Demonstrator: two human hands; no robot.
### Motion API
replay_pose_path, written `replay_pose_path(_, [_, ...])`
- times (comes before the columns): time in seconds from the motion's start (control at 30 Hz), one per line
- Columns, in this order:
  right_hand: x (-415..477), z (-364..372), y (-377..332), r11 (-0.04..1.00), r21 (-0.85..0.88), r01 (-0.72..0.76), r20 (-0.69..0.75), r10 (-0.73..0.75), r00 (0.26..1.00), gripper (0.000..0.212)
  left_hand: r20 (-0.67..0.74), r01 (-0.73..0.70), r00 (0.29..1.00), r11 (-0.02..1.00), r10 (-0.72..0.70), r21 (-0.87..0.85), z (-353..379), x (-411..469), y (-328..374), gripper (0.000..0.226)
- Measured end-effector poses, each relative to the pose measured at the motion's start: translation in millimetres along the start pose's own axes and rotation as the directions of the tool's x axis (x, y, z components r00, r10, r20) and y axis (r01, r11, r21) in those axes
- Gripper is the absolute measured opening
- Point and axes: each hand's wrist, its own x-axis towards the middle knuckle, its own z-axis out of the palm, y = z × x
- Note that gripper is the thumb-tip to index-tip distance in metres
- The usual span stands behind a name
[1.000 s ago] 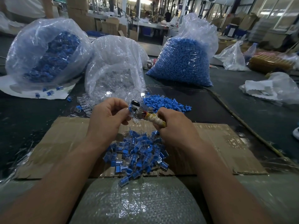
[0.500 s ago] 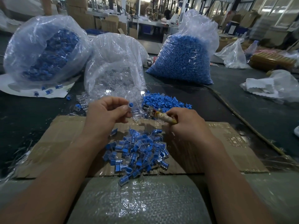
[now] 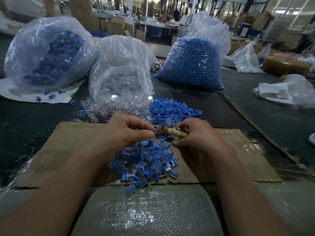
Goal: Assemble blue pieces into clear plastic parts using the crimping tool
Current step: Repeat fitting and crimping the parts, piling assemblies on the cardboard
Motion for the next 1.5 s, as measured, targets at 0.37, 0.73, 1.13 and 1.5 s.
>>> replay_pose_path(0.37, [-1,-2,5,0.997,0.073,0.025,0.078,-0.031,0.996,0.067,-0.701,0.06,0.676,0.932,0.225,0.358,-28,18,-18,0.028])
replay_pose_path(0.73, [2,-1,8,0.992,0.12,0.024,0.114,-0.038,0.993,0.066,-0.427,0.34,0.901,0.494,0.072,0.8,-48,35,-46,0.037])
replay_pose_path(1.13, [2,-4,13,0.983,0.184,0.012,0.124,-0.035,0.992,0.054,-0.555,0.278,0.808,0.703,0.197,0.655,-39,28,-36,0.03])
replay_pose_path(1.5, [17,-10,26,0.96,0.274,-0.057,-0.278,0.136,0.951,0.019,-0.555,0.122,0.816,0.89,0.162,0.439,-29,22,-26,0.014])
